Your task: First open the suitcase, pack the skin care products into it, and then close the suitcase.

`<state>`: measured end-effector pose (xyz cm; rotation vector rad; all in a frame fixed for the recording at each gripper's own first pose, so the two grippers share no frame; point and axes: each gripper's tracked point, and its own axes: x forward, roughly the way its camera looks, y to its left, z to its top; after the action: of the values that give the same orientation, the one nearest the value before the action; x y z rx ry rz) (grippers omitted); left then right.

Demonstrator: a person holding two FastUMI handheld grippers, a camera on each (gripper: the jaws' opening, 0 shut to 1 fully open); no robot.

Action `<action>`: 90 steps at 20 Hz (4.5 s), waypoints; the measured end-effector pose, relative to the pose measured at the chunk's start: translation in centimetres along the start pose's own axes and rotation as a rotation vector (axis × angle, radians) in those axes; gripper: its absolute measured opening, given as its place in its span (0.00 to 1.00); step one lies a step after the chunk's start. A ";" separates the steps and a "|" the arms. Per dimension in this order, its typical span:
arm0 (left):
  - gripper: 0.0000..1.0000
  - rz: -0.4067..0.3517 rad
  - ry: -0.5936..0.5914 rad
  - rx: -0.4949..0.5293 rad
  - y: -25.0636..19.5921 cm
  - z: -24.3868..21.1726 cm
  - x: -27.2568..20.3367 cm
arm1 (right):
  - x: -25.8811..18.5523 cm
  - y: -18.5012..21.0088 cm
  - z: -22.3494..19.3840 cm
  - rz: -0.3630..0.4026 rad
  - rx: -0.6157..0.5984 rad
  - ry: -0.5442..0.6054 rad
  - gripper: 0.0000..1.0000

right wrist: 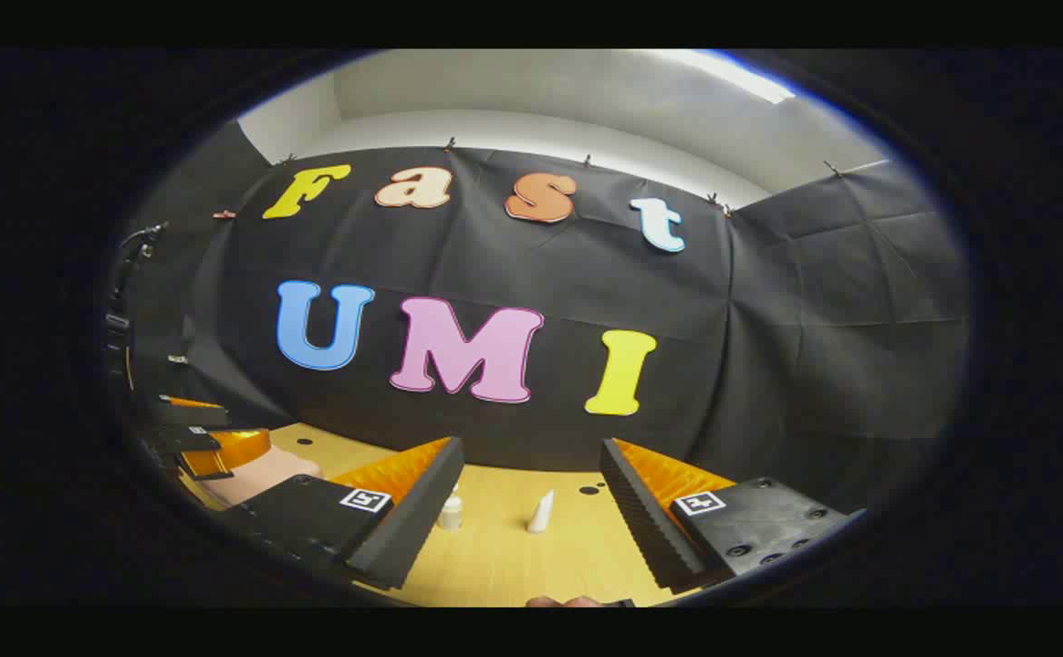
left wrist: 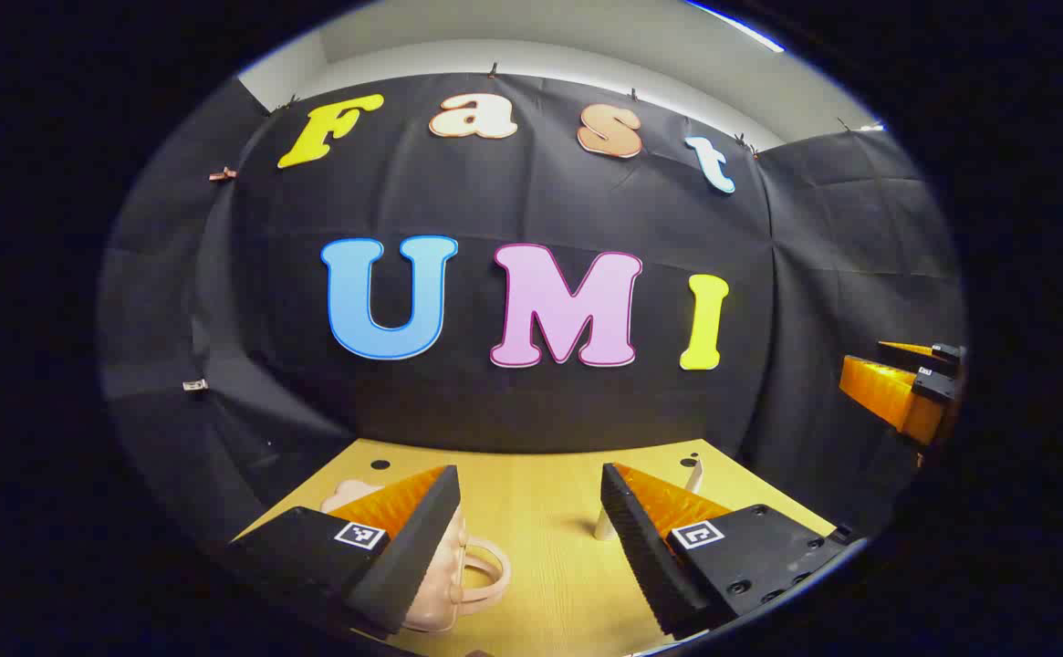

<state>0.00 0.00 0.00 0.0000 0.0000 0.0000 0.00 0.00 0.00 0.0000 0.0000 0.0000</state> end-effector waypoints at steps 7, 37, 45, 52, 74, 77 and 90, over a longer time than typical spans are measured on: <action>0.98 -0.004 0.010 0.022 0.2 -0.3 0.0 | 0.0 0.7 1.0 0.004 -0.024 -0.024 0.96; 0.96 0.251 0.763 0.017 4.3 -26.5 14.9 | 8.4 -10.1 -11.1 0.036 0.002 0.181 0.97; 0.10 0.149 0.802 0.142 5.3 -25.7 15.4 | 8.9 -10.5 -13.0 0.037 -0.015 0.242 0.97; 0.11 0.025 0.740 0.066 7.5 -14.3 11.8 | 8.6 -4.7 -11.3 0.043 0.012 0.217 0.96; 0.06 0.245 0.702 -0.065 52.7 -6.9 11.5 | 7.4 4.1 -10.5 -0.051 0.041 0.300 0.96; 0.06 0.283 0.787 -0.162 57.7 -12.7 11.7 | 7.4 3.6 -10.6 -0.088 0.025 0.334 0.97; 0.61 0.369 0.839 -0.322 62.7 -25.3 10.1 | 8.1 2.7 -13.3 -0.189 0.020 0.490 0.97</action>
<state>10.08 62.71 -25.26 -0.3223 0.8386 0.3691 8.08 2.67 -13.27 0.0201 0.4899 -0.1889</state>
